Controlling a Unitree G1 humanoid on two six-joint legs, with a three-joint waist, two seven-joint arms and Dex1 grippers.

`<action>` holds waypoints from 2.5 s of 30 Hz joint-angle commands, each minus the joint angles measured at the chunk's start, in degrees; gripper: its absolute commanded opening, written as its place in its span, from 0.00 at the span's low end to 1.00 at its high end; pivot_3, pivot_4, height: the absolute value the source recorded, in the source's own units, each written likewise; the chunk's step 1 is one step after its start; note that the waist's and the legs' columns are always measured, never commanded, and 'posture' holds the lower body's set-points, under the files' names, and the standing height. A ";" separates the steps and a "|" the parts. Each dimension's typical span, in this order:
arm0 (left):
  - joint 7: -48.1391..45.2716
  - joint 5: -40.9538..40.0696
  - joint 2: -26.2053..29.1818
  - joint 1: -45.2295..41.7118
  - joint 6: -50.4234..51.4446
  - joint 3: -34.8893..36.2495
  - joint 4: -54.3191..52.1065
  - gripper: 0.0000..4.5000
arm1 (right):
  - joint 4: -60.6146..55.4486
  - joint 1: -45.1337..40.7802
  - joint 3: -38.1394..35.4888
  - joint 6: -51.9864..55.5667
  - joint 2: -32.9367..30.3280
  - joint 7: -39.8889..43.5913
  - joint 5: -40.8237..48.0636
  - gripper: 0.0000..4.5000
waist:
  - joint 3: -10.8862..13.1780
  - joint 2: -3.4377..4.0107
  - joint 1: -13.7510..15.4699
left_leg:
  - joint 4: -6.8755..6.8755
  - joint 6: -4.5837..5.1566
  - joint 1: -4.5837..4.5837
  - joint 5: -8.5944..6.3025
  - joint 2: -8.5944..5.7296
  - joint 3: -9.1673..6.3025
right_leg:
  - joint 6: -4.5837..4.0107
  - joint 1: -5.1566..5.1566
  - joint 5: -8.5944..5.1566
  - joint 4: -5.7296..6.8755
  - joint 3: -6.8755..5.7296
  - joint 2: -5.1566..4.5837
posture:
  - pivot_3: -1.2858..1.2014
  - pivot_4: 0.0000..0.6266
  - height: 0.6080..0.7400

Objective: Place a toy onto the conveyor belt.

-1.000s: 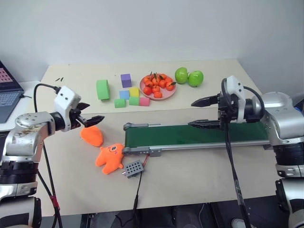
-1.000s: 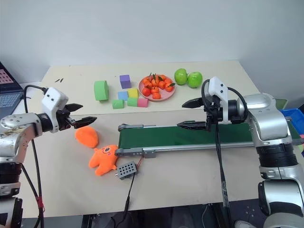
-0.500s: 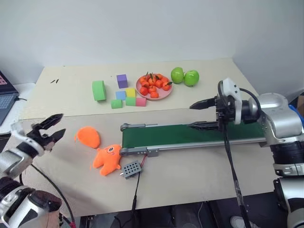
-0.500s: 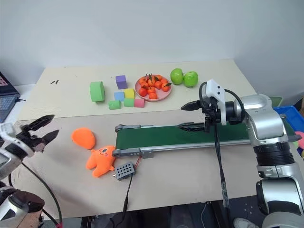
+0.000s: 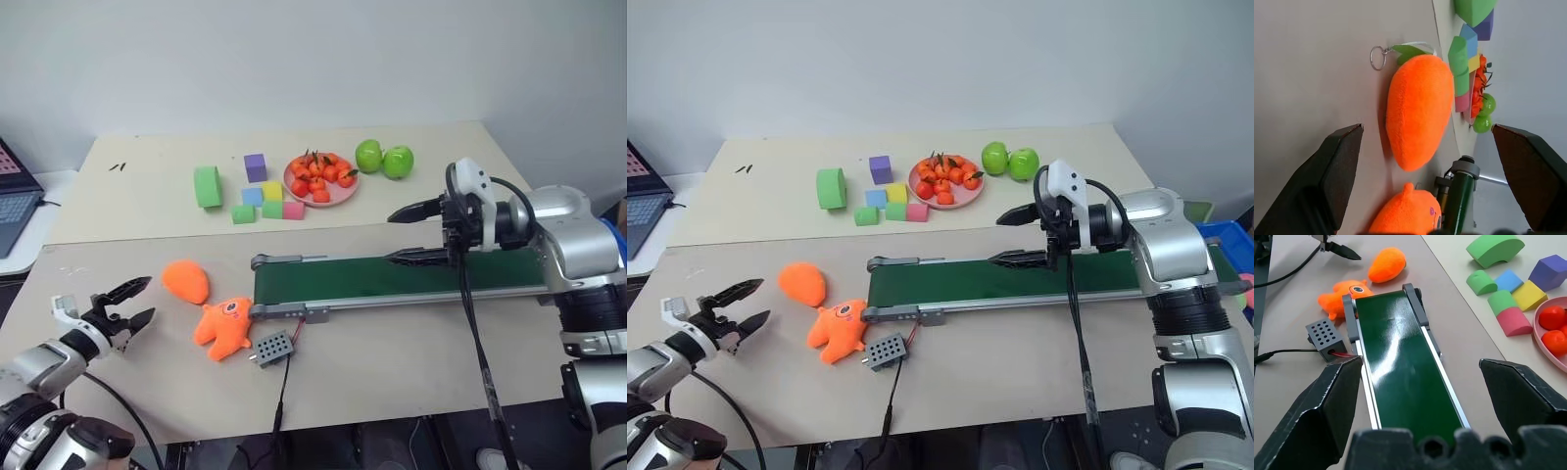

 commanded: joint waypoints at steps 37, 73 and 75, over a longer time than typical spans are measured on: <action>-4.31 -2.10 -1.80 -10.03 -21.74 -18.20 9.36 0.08 | -5.71 1.10 -3.54 1.90 -5.41 -1.81 0.59 1.00 | -0.22 0.27 1.42 | 0.01 -0.02 0.06 0.02 -0.03 0.02 | -0.01 0.07 0.01 -0.02 -0.01 -0.04 | 0.52 0.24 1.00; 21.03 95.55 12.60 -7.52 -147.83 -81.57 -6.29 0.08 | -8.56 5.69 -5.21 2.65 -5.57 -4.09 1.18 1.00 | -0.12 0.11 2.15 | -0.09 0.08 -0.08 -0.01 -0.07 0.30 | -0.06 -0.05 0.09 -0.14 -0.02 -0.01 | 0.52 0.24 1.00; 21.92 97.90 12.53 -9.66 -148.93 -84.20 -3.88 0.08 | -9.41 6.52 -5.69 2.99 -5.97 -4.41 1.55 1.00 | -0.12 0.10 2.15 | -0.08 0.09 -0.08 -0.01 -0.07 0.32 | -0.05 -0.05 0.09 -0.14 -0.03 -0.01 | 0.52 0.24 1.00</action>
